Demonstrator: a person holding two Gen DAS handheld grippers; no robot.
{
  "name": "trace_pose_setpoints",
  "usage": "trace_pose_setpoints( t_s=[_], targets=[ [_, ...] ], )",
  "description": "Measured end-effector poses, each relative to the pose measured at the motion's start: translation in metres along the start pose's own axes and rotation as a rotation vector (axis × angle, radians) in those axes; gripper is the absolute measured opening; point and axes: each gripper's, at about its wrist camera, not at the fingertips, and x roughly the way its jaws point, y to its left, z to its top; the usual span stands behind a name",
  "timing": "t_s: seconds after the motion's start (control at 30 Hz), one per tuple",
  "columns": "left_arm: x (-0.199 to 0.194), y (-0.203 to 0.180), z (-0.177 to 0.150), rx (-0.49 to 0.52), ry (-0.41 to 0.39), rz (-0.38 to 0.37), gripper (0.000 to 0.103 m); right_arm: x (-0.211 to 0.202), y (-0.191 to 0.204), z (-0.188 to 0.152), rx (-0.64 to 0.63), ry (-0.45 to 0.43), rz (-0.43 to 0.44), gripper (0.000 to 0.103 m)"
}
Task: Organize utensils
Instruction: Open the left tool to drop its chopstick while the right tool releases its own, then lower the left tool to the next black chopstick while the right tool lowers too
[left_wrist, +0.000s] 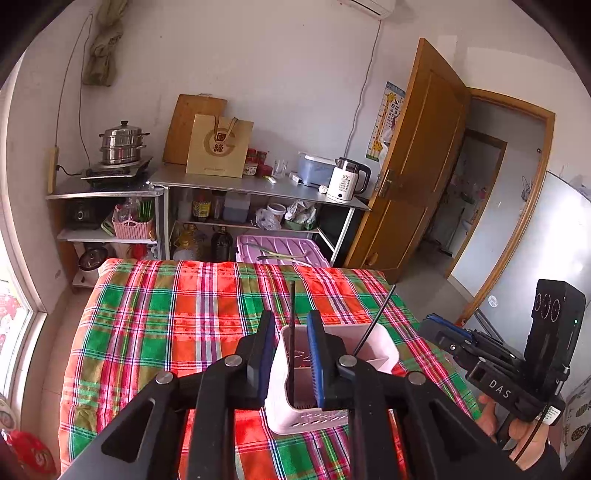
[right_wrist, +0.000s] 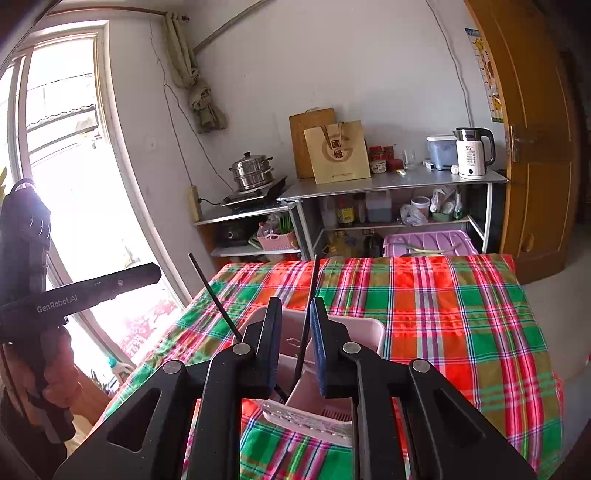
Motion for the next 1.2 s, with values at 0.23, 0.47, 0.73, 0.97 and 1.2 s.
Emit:
trace_pose_setpoints(
  t_s=[0.23, 0.47, 0.73, 0.97, 1.2],
  targets=[
    [-0.052, -0.019, -0.037, 0.044, -0.068, 0.007, 0.017, -0.058, 0.001, -0.020, -0.018, -0.053, -0.036, 0.016],
    [-0.088, -0.041, -0.101, 0.062, -0.070, -0.027, 0.017, -0.113, -0.002, -0.062, -0.014, -0.068, -0.053, 0.016],
    [-0.096, -0.060, -0.163, 0.047, -0.008, -0.090, 0.017, -0.138, -0.007, -0.110, -0.002, -0.010, -0.072, 0.016],
    [-0.082, -0.061, -0.189, 0.033, 0.057, -0.090, 0.017, -0.136, -0.012, -0.131, 0.009, 0.030, -0.070, 0.016],
    [-0.053, -0.060, -0.201, 0.029, 0.133, -0.078, 0.017, -0.116, -0.021, -0.149, 0.019, 0.098, -0.085, 0.016]
  ],
)
